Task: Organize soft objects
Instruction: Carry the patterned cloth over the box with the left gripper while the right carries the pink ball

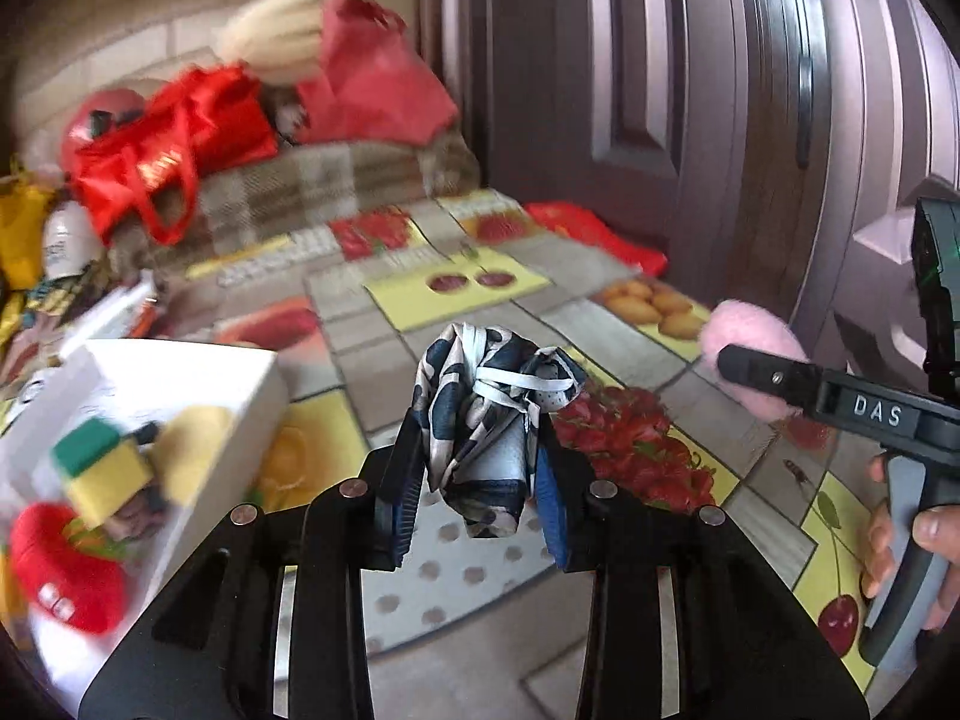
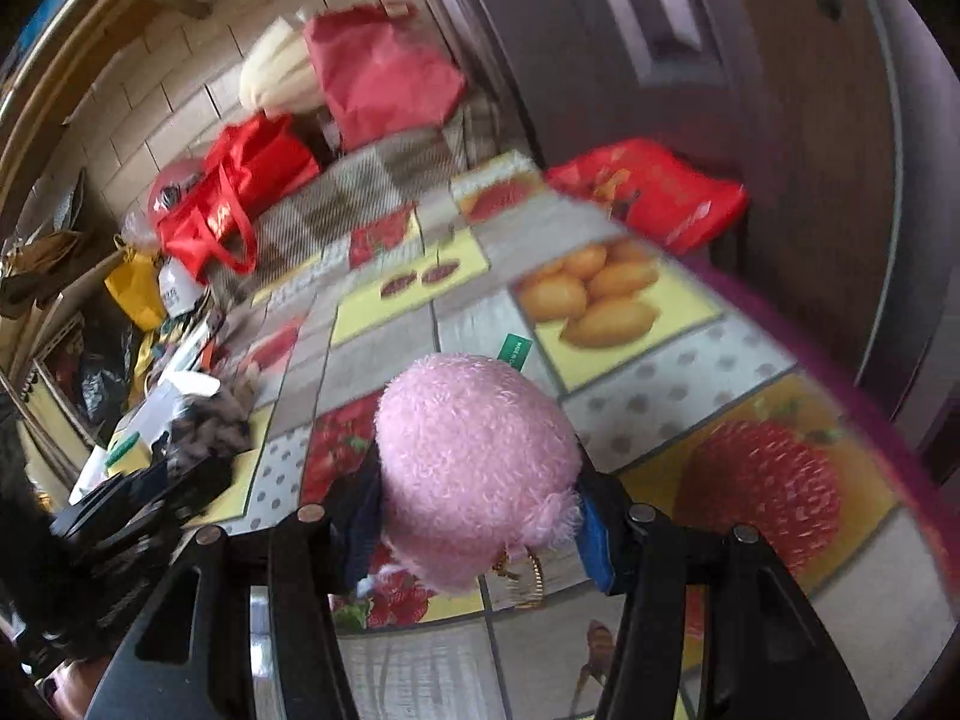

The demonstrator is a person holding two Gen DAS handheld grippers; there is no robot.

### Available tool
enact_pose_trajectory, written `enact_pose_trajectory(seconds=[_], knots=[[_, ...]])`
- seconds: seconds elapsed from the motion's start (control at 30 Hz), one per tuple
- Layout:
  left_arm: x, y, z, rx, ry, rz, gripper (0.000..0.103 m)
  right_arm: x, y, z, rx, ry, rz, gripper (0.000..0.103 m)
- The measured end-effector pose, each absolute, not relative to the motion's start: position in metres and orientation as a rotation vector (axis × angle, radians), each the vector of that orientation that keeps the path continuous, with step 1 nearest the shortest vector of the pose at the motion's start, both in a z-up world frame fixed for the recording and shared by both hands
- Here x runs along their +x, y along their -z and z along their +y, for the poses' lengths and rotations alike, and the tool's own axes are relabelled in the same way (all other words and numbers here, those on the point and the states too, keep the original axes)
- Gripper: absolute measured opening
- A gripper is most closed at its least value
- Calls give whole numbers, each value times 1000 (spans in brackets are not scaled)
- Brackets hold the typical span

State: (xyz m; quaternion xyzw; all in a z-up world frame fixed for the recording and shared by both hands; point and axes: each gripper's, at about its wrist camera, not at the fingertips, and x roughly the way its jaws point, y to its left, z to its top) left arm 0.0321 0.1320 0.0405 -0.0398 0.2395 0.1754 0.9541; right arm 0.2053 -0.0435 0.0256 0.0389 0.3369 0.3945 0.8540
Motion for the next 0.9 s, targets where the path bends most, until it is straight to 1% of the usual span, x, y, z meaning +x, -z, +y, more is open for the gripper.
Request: enact_pose_trajectory(seconds=[0.13, 0.27, 0.37, 0.9], knots=[[-3, -47, 124, -55, -416, 400, 33, 184, -39, -53, 79, -794, 570, 55], [-29, -48, 117, -21, -425, 373, 33, 157, -48, -59, 81, -774, 438, 56], [-45, -48, 116, -8, -432, 361, 33, 142, -52, -57, 64, -776, 376, 56], [-94, -47, 142, -73, -496, 341, 33, 90, -51, -20, -25, -853, 327, 56]])
